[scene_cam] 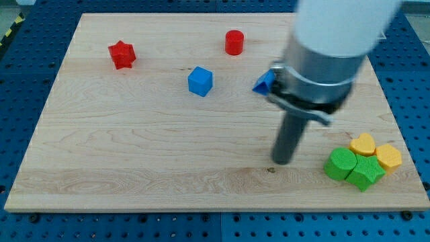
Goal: Push the blue cube towards center
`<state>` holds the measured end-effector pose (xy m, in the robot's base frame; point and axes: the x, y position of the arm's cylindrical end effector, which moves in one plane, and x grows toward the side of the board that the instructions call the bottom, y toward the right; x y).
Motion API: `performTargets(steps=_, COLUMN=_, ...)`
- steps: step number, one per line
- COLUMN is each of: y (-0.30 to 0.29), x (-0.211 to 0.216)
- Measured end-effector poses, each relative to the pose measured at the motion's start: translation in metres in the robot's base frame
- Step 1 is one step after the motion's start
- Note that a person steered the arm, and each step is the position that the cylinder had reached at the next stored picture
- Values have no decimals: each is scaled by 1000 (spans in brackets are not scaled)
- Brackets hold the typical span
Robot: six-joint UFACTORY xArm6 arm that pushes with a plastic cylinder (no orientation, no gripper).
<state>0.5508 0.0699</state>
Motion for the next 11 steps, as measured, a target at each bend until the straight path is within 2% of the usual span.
performTargets(steps=1, y=-73, x=-21)
performTargets(steps=2, y=-140, x=-62)
performTargets(steps=3, y=-173, x=-115)
performTargets(steps=4, y=-162, x=-169)
performTargets(steps=5, y=-145, x=-194)
performTargets(steps=7, y=-138, x=-186)
performTargets(steps=9, y=-87, x=-165)
performTargets(steps=11, y=-81, x=-139)
